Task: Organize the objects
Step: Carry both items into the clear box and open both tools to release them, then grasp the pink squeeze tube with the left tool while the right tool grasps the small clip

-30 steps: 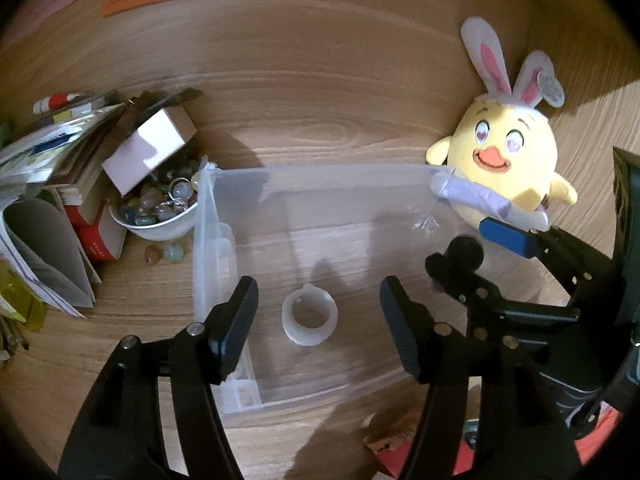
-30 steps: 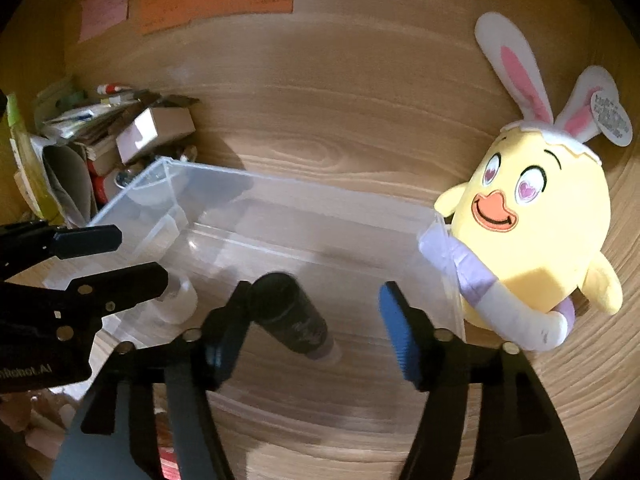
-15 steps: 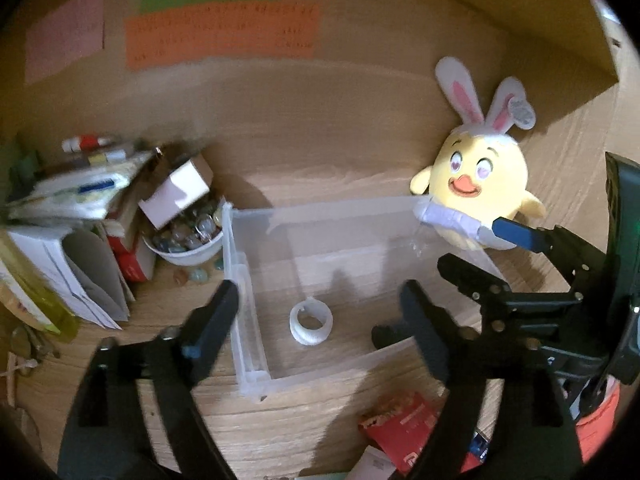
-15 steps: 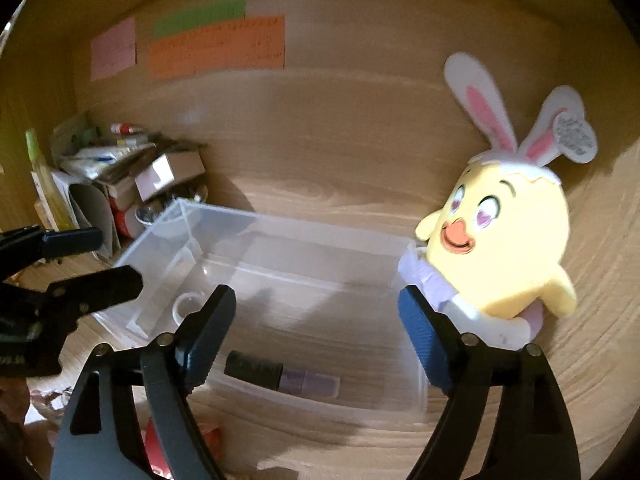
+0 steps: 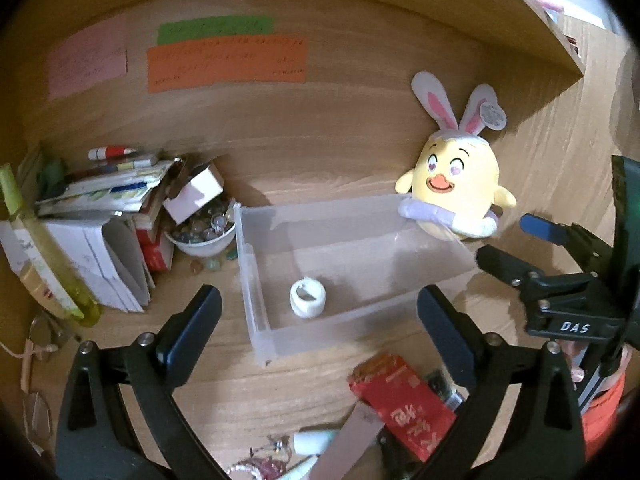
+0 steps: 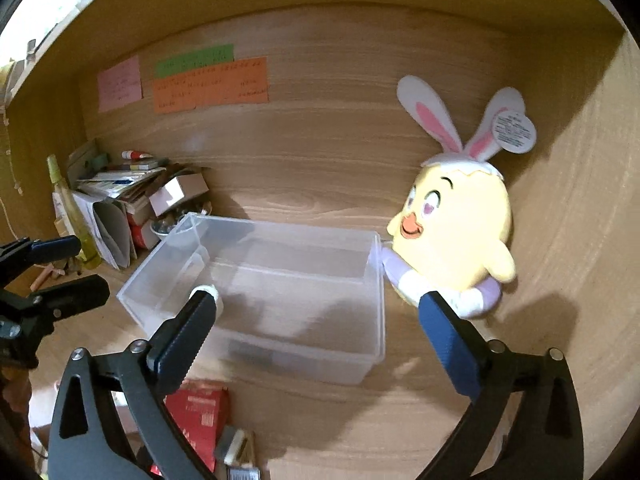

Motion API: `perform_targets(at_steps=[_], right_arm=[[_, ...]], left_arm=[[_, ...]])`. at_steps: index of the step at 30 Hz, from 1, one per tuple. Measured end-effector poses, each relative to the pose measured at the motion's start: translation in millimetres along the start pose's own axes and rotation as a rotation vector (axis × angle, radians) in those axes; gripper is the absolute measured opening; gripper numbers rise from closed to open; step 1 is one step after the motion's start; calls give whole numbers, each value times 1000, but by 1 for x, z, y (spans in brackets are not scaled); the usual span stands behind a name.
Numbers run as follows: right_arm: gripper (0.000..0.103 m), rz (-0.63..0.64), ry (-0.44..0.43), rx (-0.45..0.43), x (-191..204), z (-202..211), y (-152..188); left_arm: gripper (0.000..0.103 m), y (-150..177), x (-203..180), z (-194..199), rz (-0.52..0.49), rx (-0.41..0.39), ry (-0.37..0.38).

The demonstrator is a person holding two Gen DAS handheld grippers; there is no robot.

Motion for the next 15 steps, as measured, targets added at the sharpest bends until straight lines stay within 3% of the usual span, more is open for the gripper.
perform_targets(at_steps=[15], right_arm=[[102, -20, 11, 64, -10, 13, 54]], left_arm=[[99, 65, 4, 0, 13, 121, 15]])
Point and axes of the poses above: each gripper's, at about its wrist camera, not at the fingertips, and z roughly against the way its jaws point, x to its left, y to its underside, the point moved 8 cm from there along -z, roughly the way its jaws point, and after that the axes turned 13 degrees about -z, right-handed, at the moved point
